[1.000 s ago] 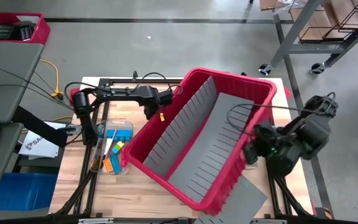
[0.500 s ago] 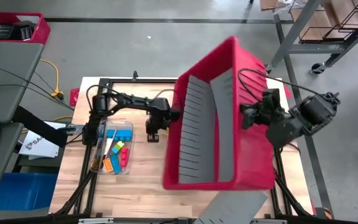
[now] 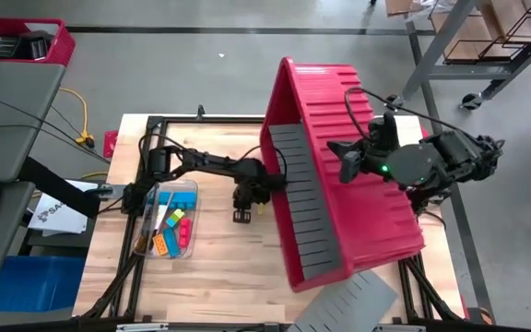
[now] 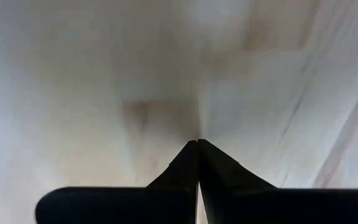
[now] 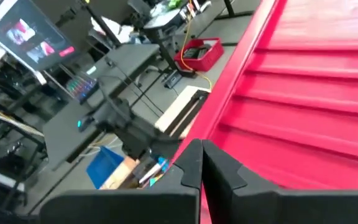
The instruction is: Sort Items/Unsort Items
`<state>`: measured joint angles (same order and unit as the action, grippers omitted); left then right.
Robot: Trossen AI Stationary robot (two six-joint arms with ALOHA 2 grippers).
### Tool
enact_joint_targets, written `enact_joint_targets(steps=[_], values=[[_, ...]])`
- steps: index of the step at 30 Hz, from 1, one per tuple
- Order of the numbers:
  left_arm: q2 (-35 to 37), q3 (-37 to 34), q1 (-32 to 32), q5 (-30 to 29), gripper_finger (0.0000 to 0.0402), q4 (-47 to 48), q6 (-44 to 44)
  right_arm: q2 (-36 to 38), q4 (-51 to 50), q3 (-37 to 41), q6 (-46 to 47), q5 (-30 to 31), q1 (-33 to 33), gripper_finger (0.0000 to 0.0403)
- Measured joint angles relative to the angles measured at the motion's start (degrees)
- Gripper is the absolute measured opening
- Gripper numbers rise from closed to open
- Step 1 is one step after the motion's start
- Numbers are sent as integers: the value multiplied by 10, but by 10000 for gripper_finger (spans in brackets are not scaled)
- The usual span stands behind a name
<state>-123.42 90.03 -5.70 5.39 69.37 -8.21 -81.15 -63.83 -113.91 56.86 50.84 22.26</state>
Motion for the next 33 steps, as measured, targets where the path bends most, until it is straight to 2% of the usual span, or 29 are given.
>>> enact_joint_targets(steps=[4, 8, 13, 17, 20, 23, 25, 27, 30, 33], values=[[8, 0, -16, 0, 0, 123, -20, 1, 0, 0, -4, -3, 0, 0], [10, -9, -24, 39, 0, 183, -42, 1, -2, 0, -4, -3, 0, 0], [45, -33, -34, 86, 0, 190, -62, 1, -3, 0, -4, -3, 1, 0], [117, -38, -46, 131, 0, 147, -69, 1, -4, 0, -4, -3, 1, 0], [189, -37, -67, 139, 0, 100, -63, 1, -5, 0, -4, -3, 1, 0], [271, -38, -91, 159, 0, -6, -60, 1, -5, 0, -4, -5, 1, 0], [320, -52, -108, 183, 0, -139, -46, 1, -4, 0, -4, -5, 0, 0], [355, -86, -122, 198, 0, -295, 3, 1, -1, 0, 0, -5, -2, 0], [368, -150, -146, 195, 0, -515, 74, 1, 2, 0, 20, -5, -2, 0], [331, -202, -169, 172, 2, -710, 178, 1, 3, 0, 40, -4, -2, 0]])
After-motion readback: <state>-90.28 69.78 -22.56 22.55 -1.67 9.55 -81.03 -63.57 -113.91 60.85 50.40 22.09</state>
